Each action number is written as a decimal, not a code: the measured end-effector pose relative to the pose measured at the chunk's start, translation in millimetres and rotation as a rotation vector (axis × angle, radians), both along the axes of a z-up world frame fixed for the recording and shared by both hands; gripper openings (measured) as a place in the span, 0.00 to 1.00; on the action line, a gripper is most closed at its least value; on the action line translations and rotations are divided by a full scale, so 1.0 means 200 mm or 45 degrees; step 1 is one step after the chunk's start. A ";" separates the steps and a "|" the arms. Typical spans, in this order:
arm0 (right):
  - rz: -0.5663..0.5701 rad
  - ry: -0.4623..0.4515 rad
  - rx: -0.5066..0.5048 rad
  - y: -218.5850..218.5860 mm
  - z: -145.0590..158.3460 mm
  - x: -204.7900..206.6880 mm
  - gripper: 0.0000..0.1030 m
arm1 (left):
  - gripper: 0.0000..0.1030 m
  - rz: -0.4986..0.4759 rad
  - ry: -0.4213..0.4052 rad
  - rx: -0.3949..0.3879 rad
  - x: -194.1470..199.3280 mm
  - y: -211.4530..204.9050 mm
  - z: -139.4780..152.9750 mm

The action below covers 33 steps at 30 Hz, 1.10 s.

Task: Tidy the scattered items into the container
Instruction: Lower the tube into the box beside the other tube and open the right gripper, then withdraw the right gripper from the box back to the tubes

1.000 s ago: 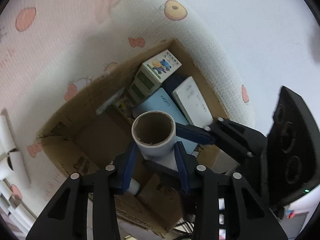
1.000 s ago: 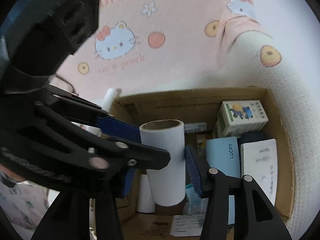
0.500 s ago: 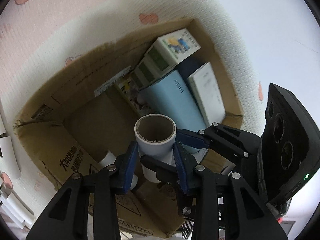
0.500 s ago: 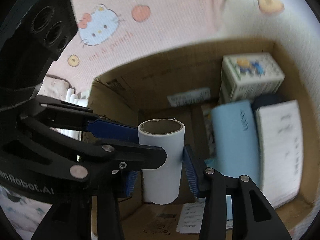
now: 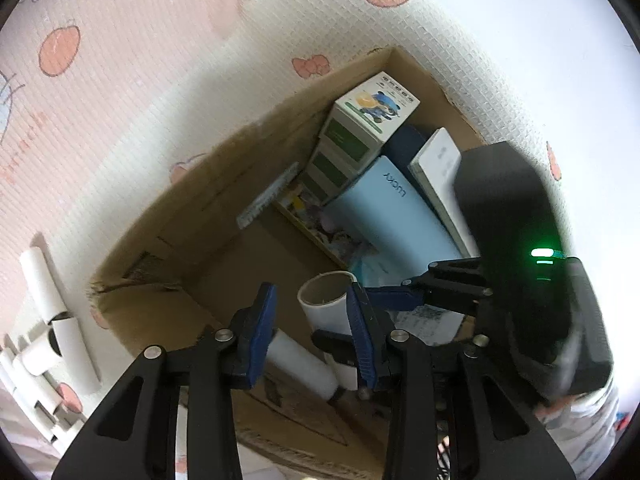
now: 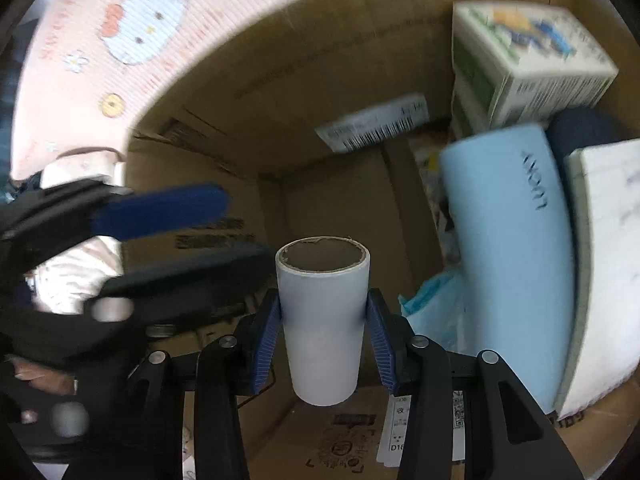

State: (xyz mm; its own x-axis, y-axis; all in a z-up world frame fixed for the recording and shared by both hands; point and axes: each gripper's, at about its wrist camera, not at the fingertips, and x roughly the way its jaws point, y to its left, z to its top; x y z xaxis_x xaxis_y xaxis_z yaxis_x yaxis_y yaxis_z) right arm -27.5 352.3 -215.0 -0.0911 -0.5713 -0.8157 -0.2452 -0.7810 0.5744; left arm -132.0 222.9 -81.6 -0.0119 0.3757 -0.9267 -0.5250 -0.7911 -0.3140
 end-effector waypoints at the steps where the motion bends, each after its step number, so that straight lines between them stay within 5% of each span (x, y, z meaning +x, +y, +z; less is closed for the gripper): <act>1: 0.029 -0.018 0.024 -0.02 -0.02 -0.01 0.39 | 0.18 0.002 0.012 -0.008 0.00 -0.01 0.00; 10: 0.262 -0.224 0.209 -0.19 -0.23 -0.11 0.39 | 0.09 0.080 0.031 -0.015 -0.06 -0.12 0.02; 15: 0.322 -0.255 0.207 -0.19 -0.29 -0.15 0.40 | 0.09 0.088 0.022 -0.007 -0.06 -0.13 0.00; 22: 0.449 -0.353 0.150 -0.23 -0.35 -0.14 0.41 | 0.09 0.045 0.156 -0.054 -0.02 -0.17 0.08; 29: 0.370 -0.338 0.027 -0.11 -0.29 -0.10 0.41 | 0.10 0.030 0.141 -0.061 0.00 -0.17 0.07; 33: 0.294 -0.270 0.116 -0.01 -0.17 -0.07 0.42 | 0.12 0.034 0.148 -0.068 0.01 -0.16 0.07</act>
